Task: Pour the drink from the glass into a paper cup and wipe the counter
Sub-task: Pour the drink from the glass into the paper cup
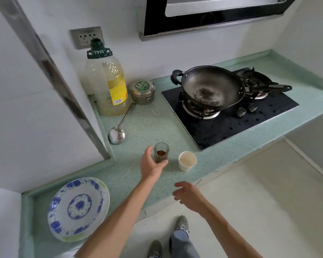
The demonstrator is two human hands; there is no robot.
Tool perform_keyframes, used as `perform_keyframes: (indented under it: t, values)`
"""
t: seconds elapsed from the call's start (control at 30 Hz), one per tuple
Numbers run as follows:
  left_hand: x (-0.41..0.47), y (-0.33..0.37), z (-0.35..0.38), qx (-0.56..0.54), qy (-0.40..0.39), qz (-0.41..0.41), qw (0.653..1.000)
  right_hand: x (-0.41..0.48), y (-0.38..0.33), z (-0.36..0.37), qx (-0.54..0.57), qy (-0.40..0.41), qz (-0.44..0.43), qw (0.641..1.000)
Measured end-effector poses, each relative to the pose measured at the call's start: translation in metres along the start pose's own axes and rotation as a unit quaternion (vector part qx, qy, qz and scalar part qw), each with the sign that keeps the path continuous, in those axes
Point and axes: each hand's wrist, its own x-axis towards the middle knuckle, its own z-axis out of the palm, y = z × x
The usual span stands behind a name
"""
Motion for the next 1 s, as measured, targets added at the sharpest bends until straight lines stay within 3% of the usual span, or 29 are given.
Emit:
perform_keyframes:
  t: [0.33,0.47,0.67,1.0]
  values:
    - [0.006,0.001,0.016,0.040,0.042,0.025,0.998,0.007,-0.003,-0.045,-0.066,-0.018,-0.043,0.997]
    - [-0.012,0.004,0.012,0.031,0.039,0.044,0.998,0.012,-0.009,-0.052,-0.104,0.026,-0.146,0.984]
    - [-0.046,0.024,0.022,-0.045,0.014,0.027,0.999,0.016,0.006,-0.062,-0.179,0.112,-0.295,0.932]
    - [-0.057,0.039,0.068,-0.132,-0.085,-0.121,0.980,0.006,0.019,-0.093,-0.139,0.160,-0.258,0.943]
